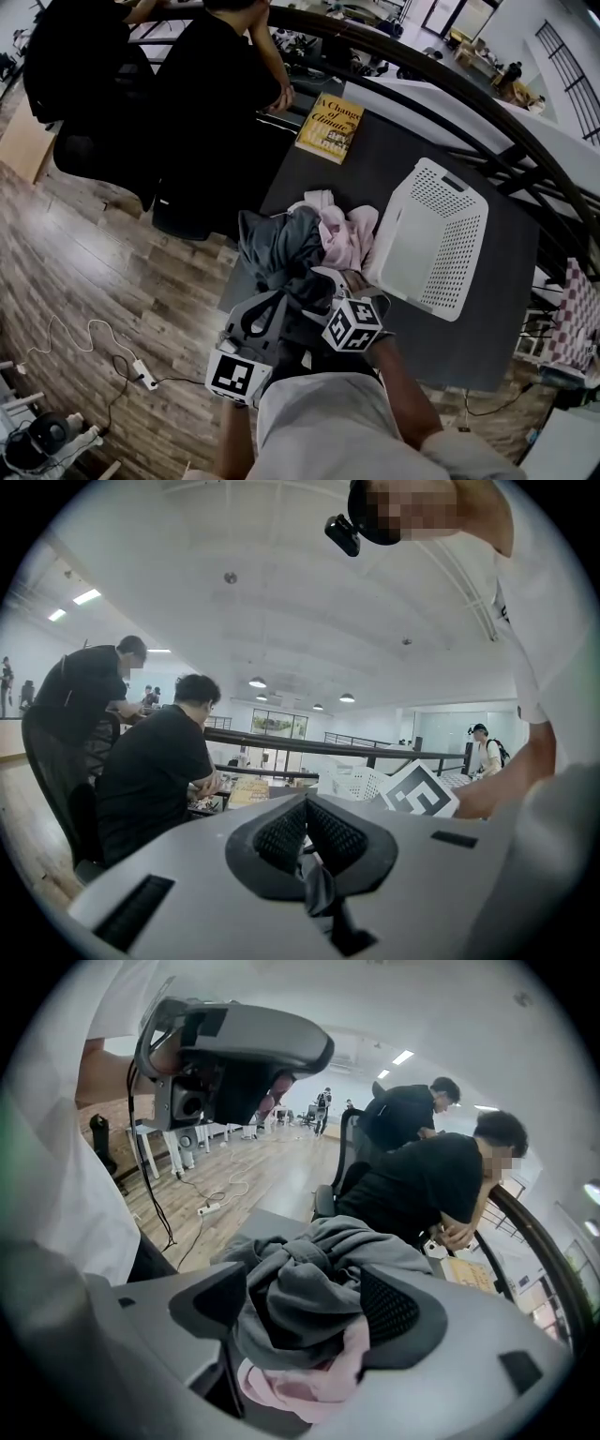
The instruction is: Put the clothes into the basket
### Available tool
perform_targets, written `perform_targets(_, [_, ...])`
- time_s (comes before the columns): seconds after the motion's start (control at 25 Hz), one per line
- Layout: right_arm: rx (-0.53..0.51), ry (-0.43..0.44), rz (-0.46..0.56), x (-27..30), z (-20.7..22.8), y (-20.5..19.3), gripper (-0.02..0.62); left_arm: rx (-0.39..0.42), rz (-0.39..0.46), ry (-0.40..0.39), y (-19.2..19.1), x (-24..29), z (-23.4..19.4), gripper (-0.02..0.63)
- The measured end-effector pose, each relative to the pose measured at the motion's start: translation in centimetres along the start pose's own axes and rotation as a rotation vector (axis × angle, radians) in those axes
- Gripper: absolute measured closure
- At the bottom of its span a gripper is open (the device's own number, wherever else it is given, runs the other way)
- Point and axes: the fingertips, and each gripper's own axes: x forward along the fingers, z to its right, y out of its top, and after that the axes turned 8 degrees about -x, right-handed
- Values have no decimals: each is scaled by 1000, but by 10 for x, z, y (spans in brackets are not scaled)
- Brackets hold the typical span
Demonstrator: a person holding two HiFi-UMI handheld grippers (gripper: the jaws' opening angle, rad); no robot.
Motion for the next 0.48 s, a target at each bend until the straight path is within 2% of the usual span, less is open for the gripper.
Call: perform_targets(0.48, [-29,111,-62,32,-14,-16,219,-24,-10,26,-6,-3,-8,604])
